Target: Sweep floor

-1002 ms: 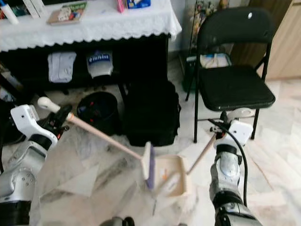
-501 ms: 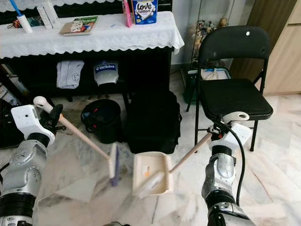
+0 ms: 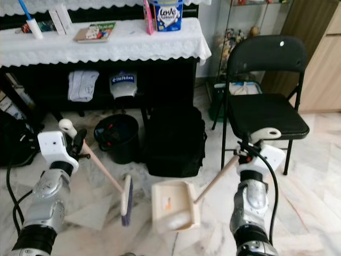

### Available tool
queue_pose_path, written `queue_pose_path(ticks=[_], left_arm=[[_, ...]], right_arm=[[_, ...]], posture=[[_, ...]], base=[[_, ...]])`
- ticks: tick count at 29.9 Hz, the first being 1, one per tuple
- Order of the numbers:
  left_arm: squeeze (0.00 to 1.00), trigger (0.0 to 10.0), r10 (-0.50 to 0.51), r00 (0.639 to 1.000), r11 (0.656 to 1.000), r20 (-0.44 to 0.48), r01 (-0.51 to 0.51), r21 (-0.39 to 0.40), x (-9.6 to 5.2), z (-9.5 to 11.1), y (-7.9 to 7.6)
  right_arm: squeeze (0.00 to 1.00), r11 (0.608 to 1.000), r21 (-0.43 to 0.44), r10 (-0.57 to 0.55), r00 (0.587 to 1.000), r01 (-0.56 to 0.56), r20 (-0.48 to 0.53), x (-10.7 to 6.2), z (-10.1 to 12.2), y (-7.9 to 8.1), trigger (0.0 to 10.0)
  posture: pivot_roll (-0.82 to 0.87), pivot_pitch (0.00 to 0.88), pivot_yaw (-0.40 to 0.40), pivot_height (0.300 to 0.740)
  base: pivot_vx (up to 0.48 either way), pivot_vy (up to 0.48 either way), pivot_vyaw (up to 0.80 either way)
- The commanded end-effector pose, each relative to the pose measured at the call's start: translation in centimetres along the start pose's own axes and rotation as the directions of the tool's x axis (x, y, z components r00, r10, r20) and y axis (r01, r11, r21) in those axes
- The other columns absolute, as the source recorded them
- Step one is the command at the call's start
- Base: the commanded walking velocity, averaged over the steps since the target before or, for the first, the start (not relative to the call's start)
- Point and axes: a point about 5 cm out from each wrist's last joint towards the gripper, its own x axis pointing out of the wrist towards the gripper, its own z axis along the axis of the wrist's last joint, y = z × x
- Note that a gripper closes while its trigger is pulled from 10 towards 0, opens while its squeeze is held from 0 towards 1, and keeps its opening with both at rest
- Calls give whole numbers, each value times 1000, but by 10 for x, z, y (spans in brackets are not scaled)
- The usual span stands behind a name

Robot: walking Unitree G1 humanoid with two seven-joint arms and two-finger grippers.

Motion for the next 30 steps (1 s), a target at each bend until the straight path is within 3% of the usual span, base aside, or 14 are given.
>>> queue_pose_path(ticks=[1, 6, 9, 16, 30], left_arm=[[0, 10000, -11, 998, 999, 54, 9, 38, 2, 7, 0], [0, 10000, -44, 996, 998, 72, 41, 39, 1, 9, -8], [0, 10000, -45, 995, 999, 90, 42, 34, -2, 11, -12], [0, 10000, -41, 995, 998, 92, 38, 40, -4, 7, -16], [0, 10000, -37, 995, 999, 97, 33, 38, -2, 7, -22]], right_arm=[[0, 1000, -2, -16, 995, 17, 101, 6, 18, 0, 10000], [0, 1000, -2, -11, 992, 11, 126, 7, 26, 0, 10000], [0, 997, -65, 38, 989, -29, 141, 1, 28, 6, 10000], [0, 995, -93, -14, 986, 29, 165, -1, 35, -2, 10000], [0, 995, -103, -3, 990, 17, 139, -4, 31, 7, 10000]], posture=[[-78, 0, 69, 740], [-79, 0, 64, 740], [-57, 0, 48, 740], [-77, 0, 55, 740], [-76, 0, 61, 740]], base=[[0, 0, 0], [0, 0, 0], [0, 0, 0], [0, 0, 0], [0, 0, 755]])
